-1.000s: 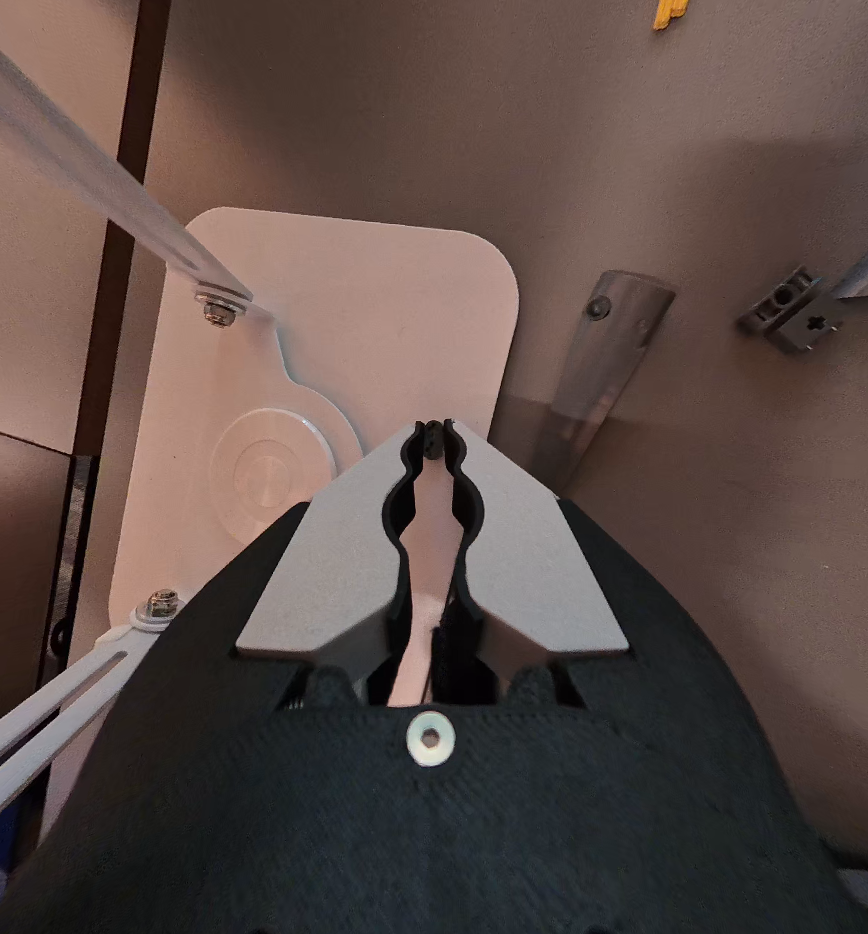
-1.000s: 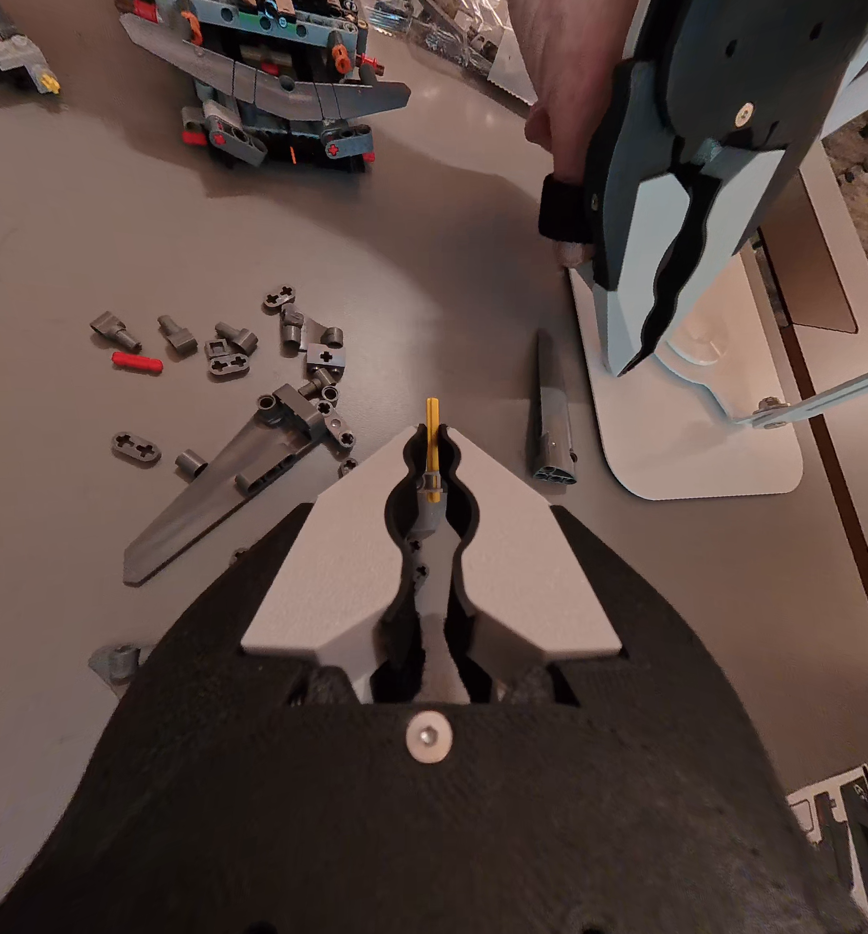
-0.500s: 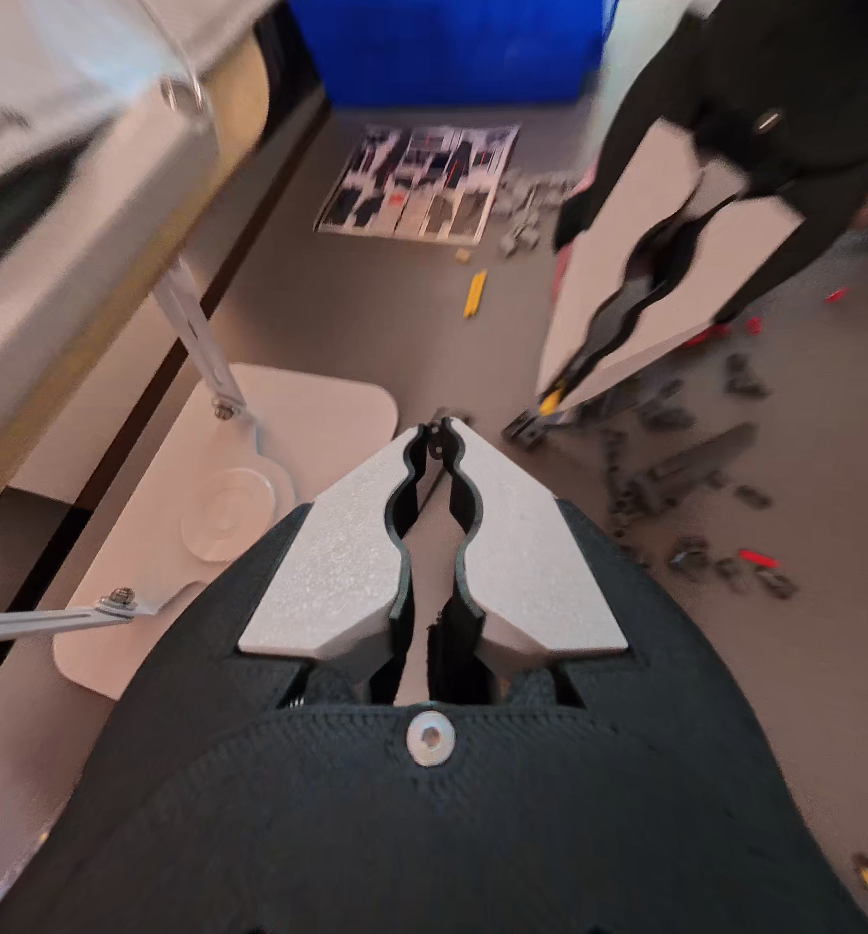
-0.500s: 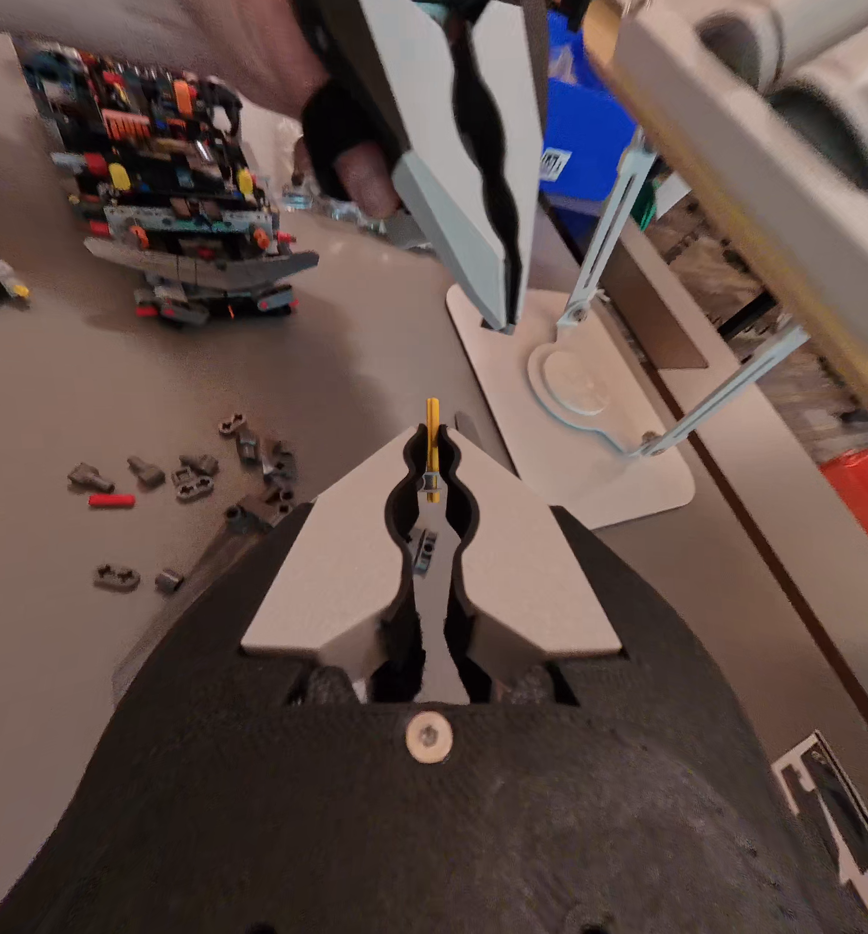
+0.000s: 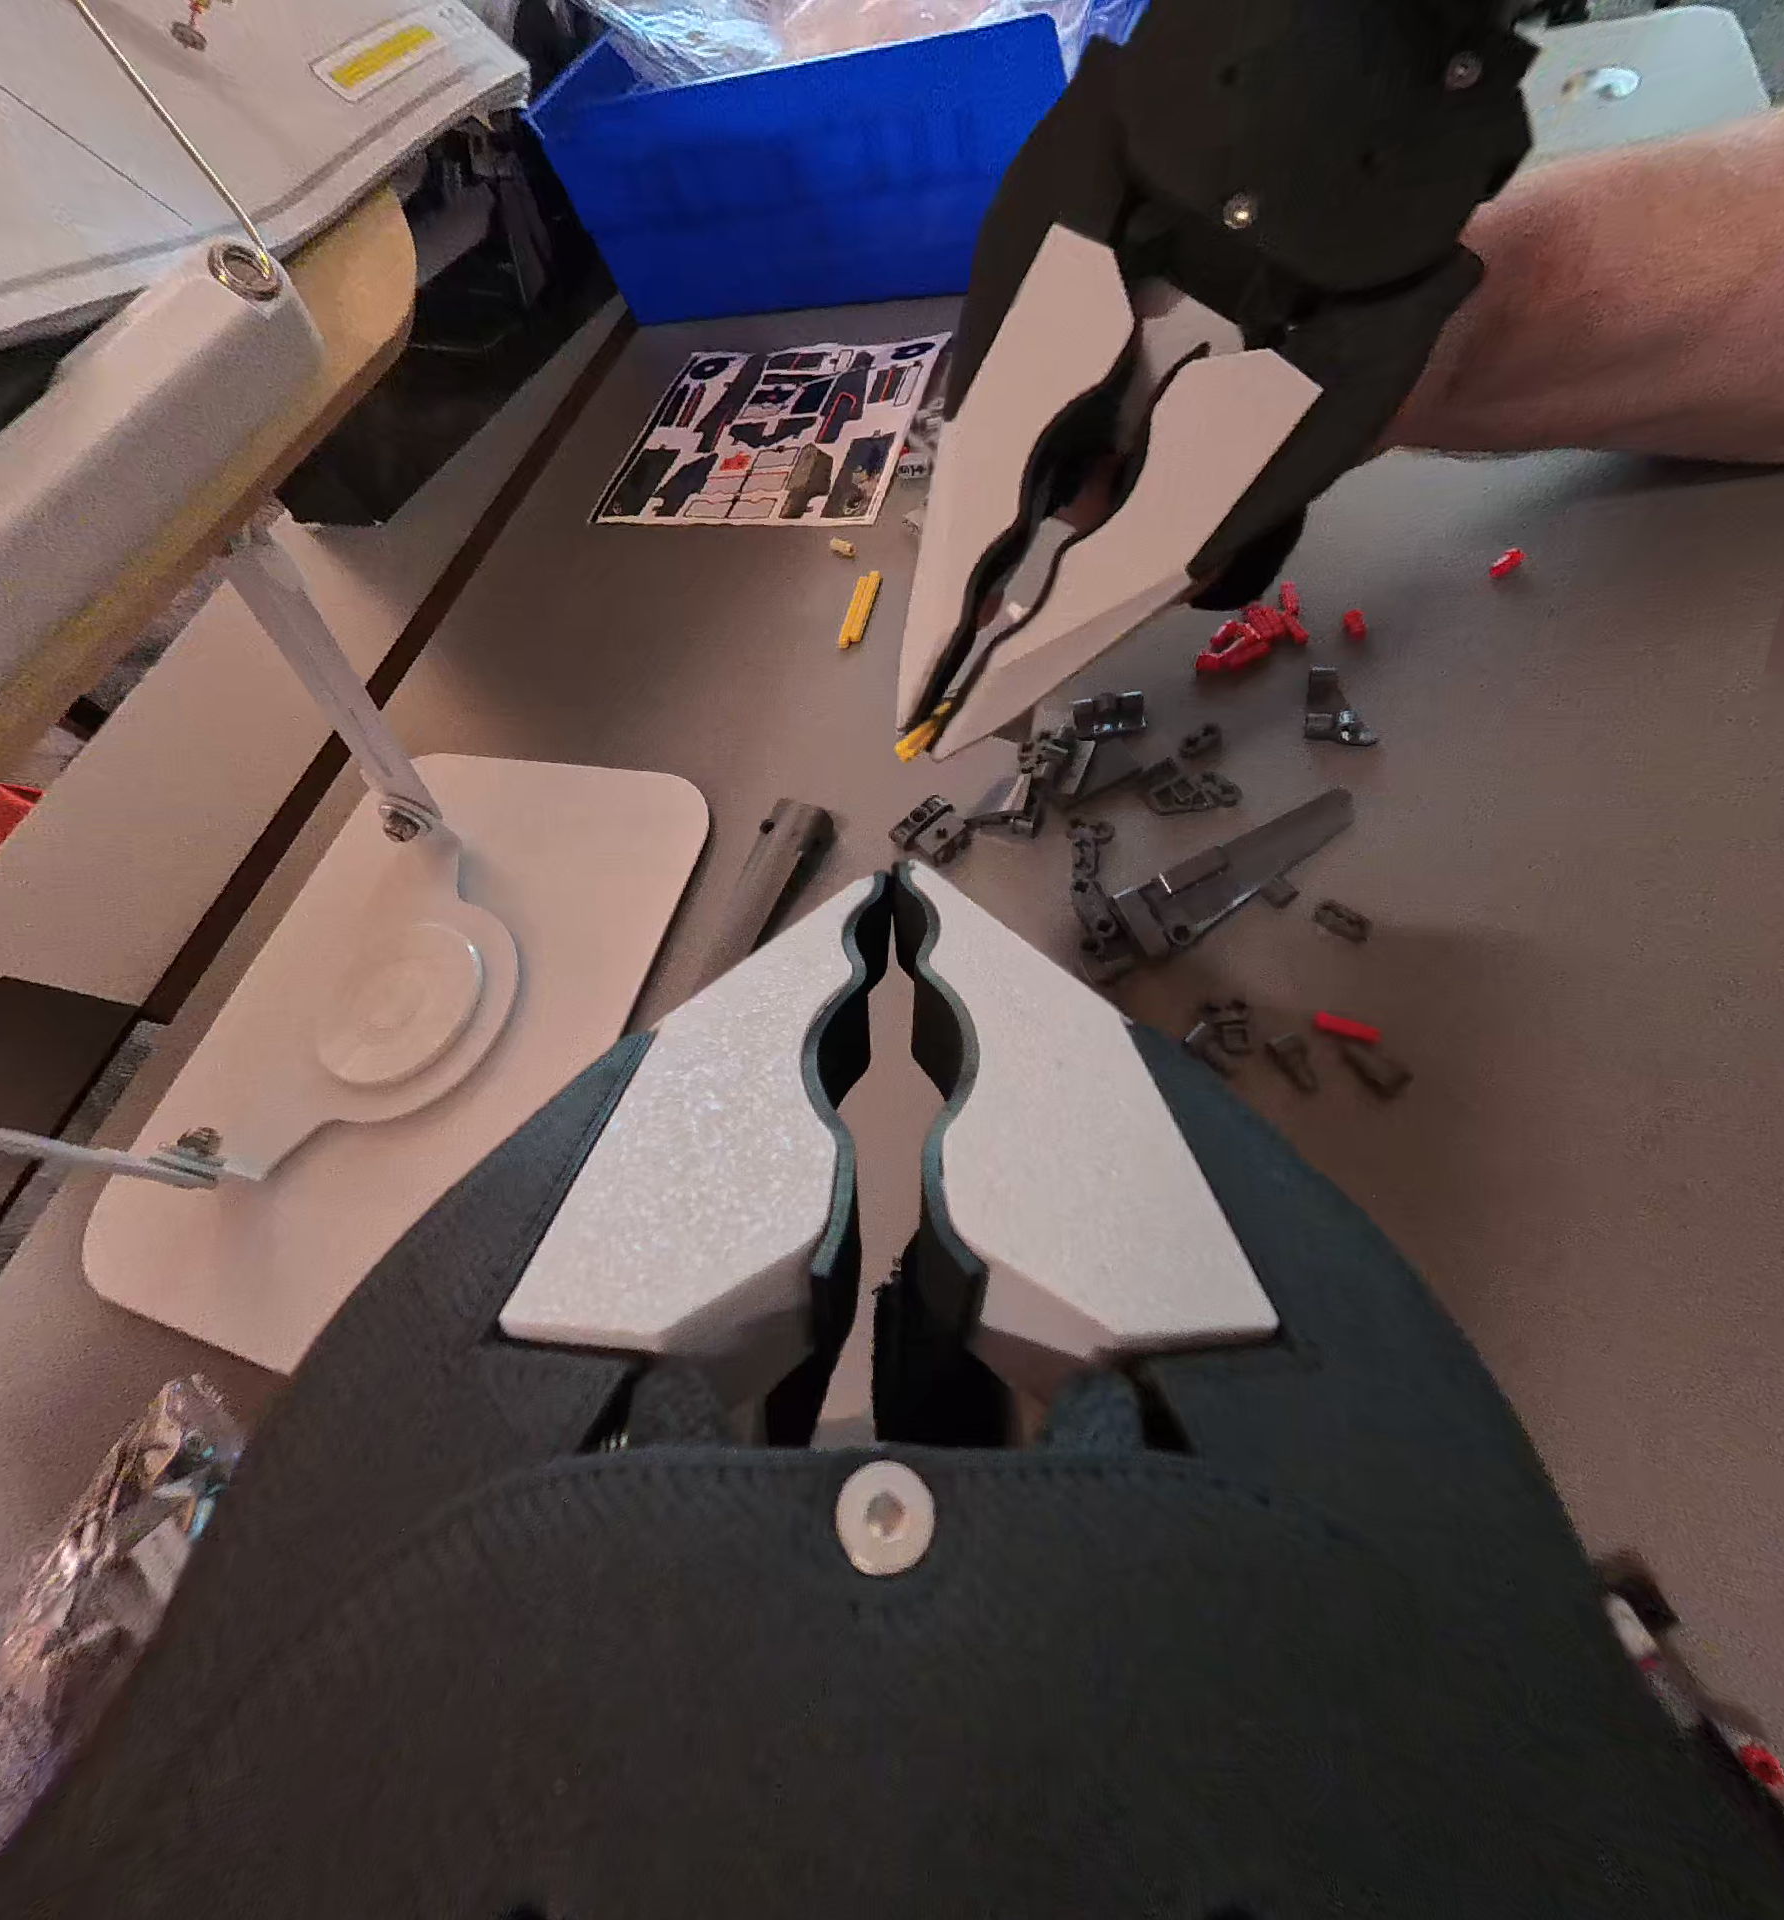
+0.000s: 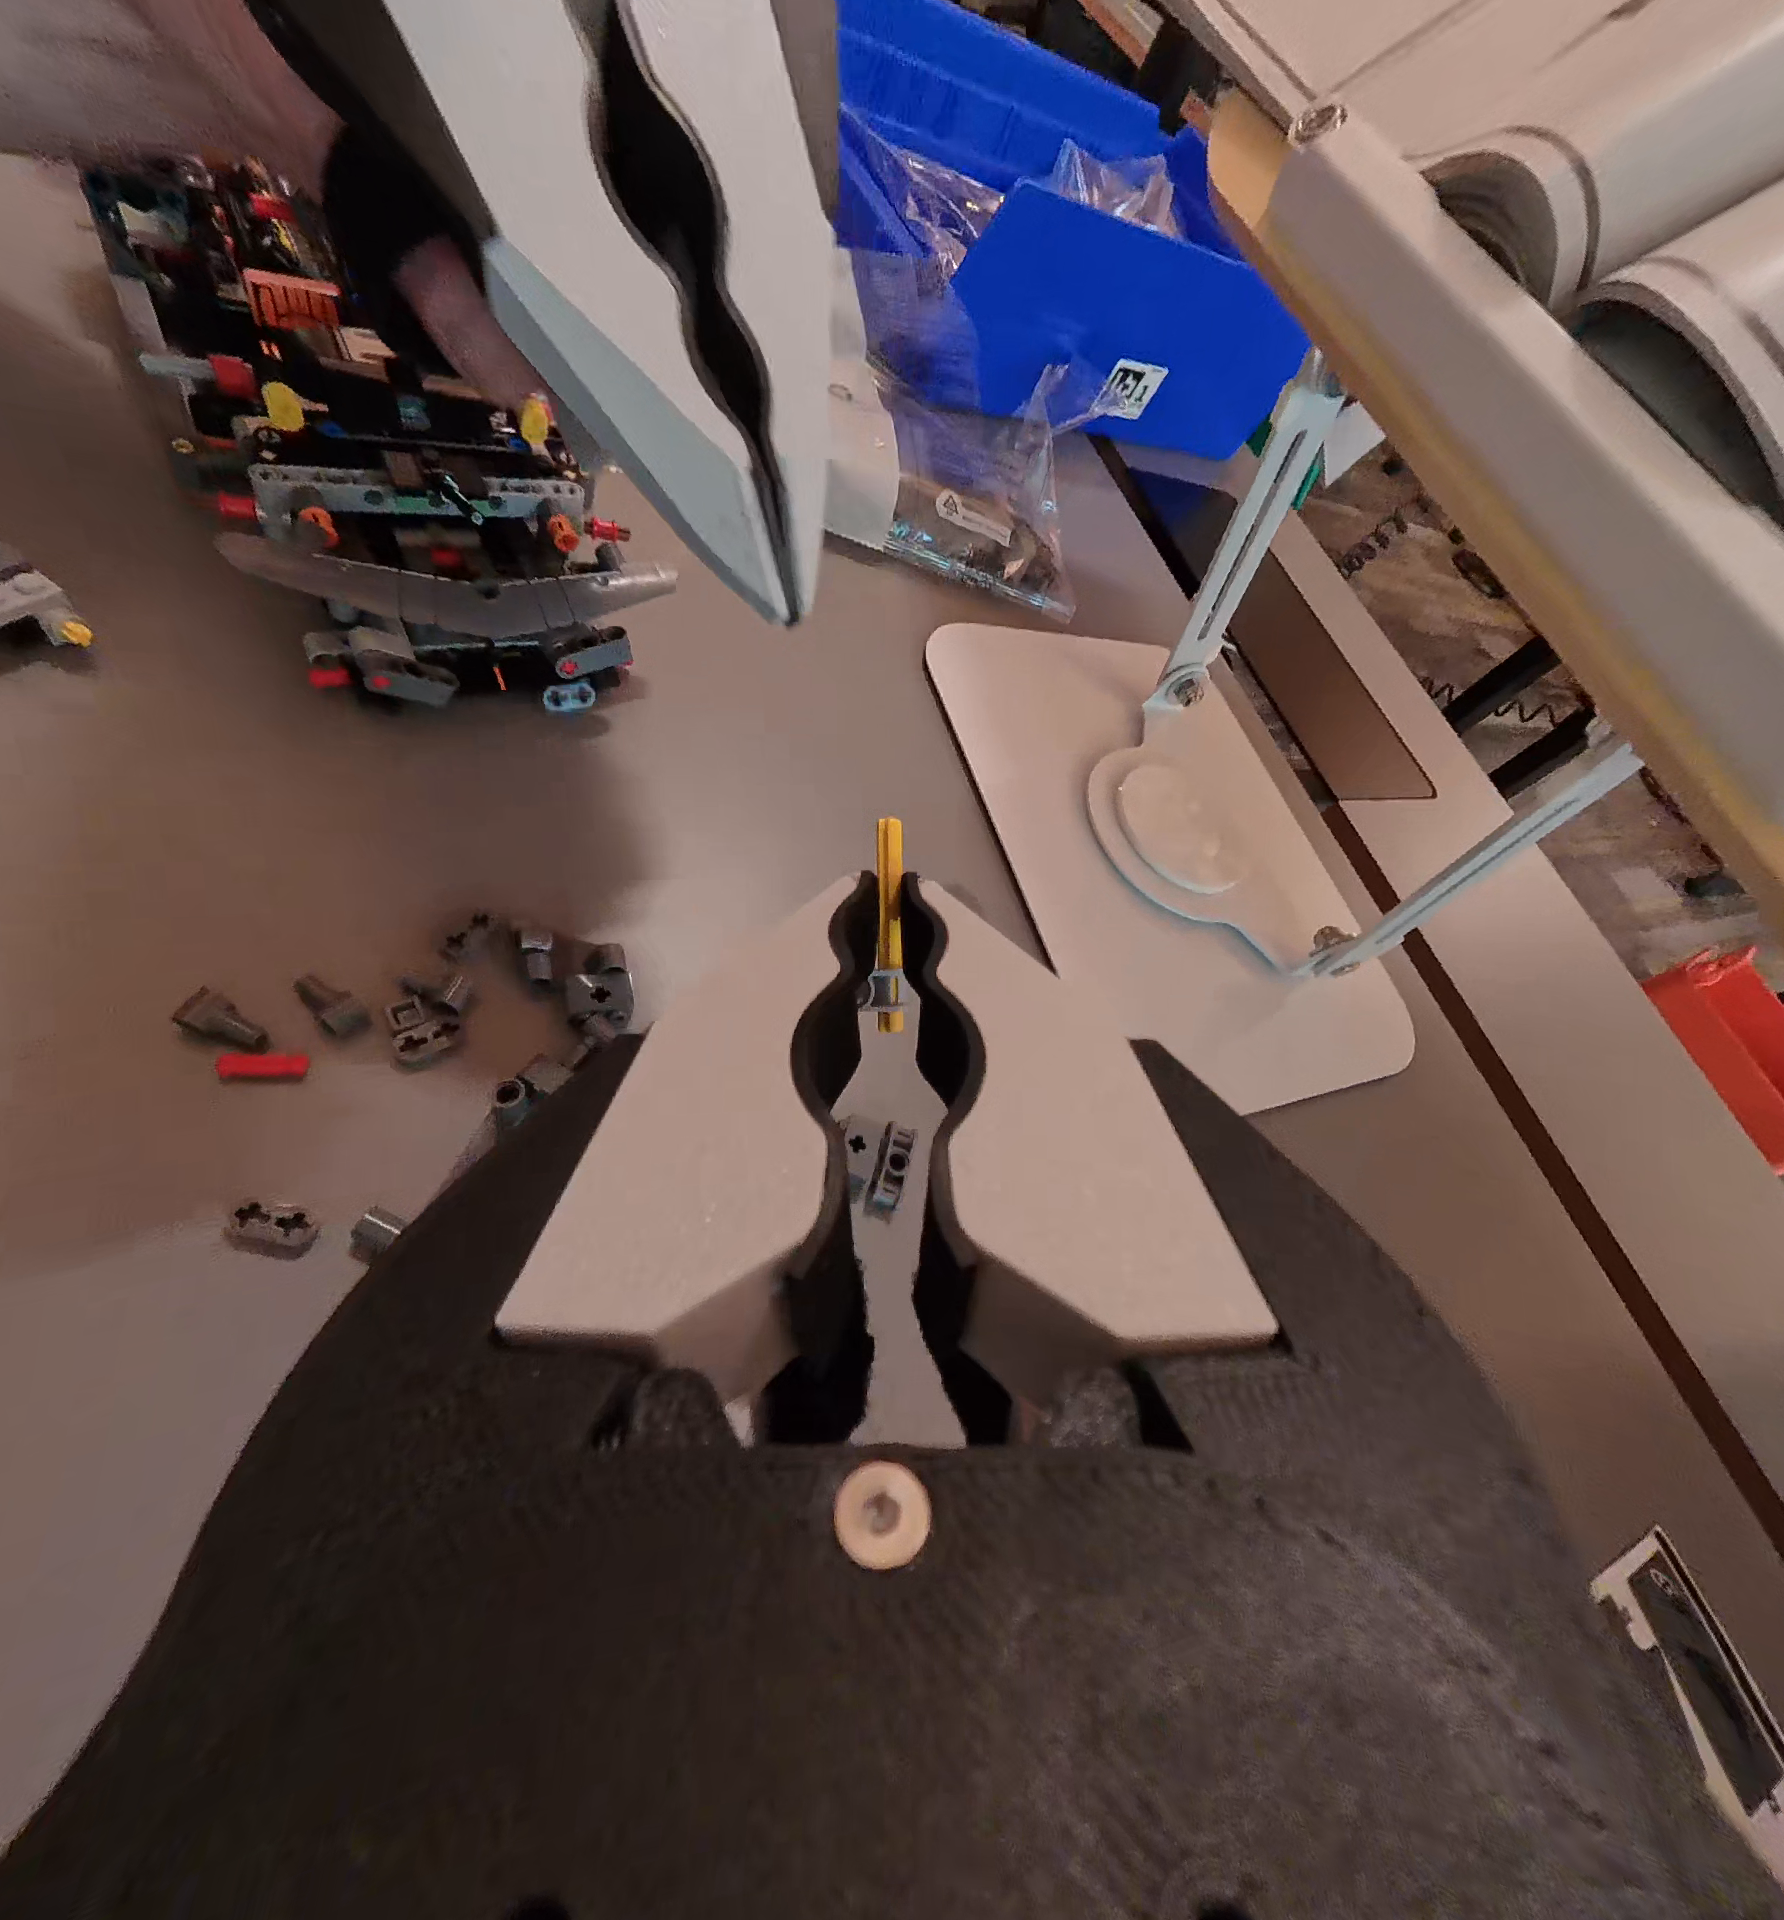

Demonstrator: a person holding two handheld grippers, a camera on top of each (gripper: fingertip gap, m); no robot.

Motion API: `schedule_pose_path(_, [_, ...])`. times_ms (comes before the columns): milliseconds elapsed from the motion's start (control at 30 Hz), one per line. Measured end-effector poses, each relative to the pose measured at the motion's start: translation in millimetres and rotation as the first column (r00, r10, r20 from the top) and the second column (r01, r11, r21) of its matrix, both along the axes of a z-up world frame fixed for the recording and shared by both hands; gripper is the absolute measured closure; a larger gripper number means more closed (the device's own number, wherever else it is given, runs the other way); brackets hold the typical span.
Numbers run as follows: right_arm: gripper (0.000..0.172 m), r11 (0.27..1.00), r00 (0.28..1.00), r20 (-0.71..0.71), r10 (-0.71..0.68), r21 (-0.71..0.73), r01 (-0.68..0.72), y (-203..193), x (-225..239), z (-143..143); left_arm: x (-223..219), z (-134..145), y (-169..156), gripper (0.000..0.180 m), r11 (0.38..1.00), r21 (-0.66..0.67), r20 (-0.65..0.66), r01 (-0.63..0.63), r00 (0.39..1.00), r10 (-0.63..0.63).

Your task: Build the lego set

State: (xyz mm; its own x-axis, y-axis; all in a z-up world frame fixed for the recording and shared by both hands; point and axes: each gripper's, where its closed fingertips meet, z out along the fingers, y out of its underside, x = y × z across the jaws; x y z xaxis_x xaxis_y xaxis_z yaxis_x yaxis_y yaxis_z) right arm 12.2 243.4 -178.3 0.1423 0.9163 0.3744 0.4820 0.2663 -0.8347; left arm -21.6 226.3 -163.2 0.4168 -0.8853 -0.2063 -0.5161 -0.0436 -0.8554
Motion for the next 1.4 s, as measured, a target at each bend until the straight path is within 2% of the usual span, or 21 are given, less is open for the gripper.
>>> schedule_pose_path(100, [0.171,1.0,1.0,0.021,0.01,-0.013,-0.01,-0.4,0.2,-6.0,-10.5,3.1,-6.7,0.18,1.0,0.013,0.006,-0.012,1.0,0.012])
schedule_pose_path(233, [0.171,0.998,0.996,0.072,0.058,-0.04,-0.055,-7.8,-0.8,-17.3,-24.2,-10.9,-7.2,0.18,0.999,0.016,-0.087,-0.043,0.995,0.044])
schedule_pose_path(333, [0.171,0.989,0.982,0.145,0.12,-0.104,-0.106,-16.7,3.5,-31.8,-20.2,-23.1,-20.5,0.174,0.999,-0.037,-0.14,-0.018,0.99,0.013])
schedule_pose_path(400, [0.171,0.99,0.981,0.151,0.121,-0.096,-0.108,-16.9,3.9,-32.6,-13.5,-24.3,-26.8,0.174,1.0,-0.003,-0.169,-0.016,0.986,0.016])
schedule_pose_path(533, [0.171,0.985,0.989,0.043,0.145,-0.099,-0.14,-32.7,-5.2,-9.8,2.5,-15.4,-37.0,0.172,0.997,0.077,-0.15,-0.02,0.988,0.031])
schedule_pose_path(600, [0.171,0.976,0.987,-0.046,0.151,-0.152,-0.156,-44.3,-8.2,2.5,13.0,-6.9,-45.7,0.171,0.996,0.092,-0.094,0.004,0.996,0.005])
schedule_pose_path(667, [0.17,0.962,0.978,-0.173,0.119,-0.222,-0.156,-49.1,-9.8,16.8,13.9,-6.0,-46.5,0.165,0.995,0.101,-0.098,-0.007,0.995,0.017])
schedule_pose_path(700, [0.171,0.95,0.965,-0.243,0.099,-0.264,-0.164,-50.3,-9.9,24.6,14.9,-2.0,-46.0,0.165,0.994,0.106,-0.07,-0.016,0.997,0.023])
schedule_pose_path(767, [0.171,0.935,0.933,-0.353,0.061,-0.308,-0.177,-50.7,-9.0,38.5,22.6,3.3,-52.6,0.159,1.0,0.014,0.032,0.003,0.999,-0.004])
schedule_pose_path(867, [0.17,0.941,0.889,-0.455,0.056,-0.274,-0.199,-56.3,-10.7,52.3,35.3,13.6,-55.9,0.15,0.995,-0.103,0.205,0.015,0.979,0.006])
schedule_pose_path(1000, [0.171,0.951,0.854,-0.516,0.068,-0.224,-0.211,-60.8,-12.7,63.4,43.9,26.0,-55.1,0.147,0.981,-0.191,0.373,0.032,0.927,0.042])
schedule_pose_path(1167, [0.17,0.972,0.844,-0.531,0.078,-0.147,-0.183,-64.0,-14.3,67.1,49.2,29.7,-58.0,0.157,0.961,-0.262,0.444,0.082,0.895,0.045])
schedule_pose_path(1400, [0.171,0.991,0.843,-0.529,0.097,-0.028,-0.132,-68.4,-13.6,75.1,50.3,38.2,-62.1,0.165,0.91,-0.356,0.599,0.213,0.8,0.047])
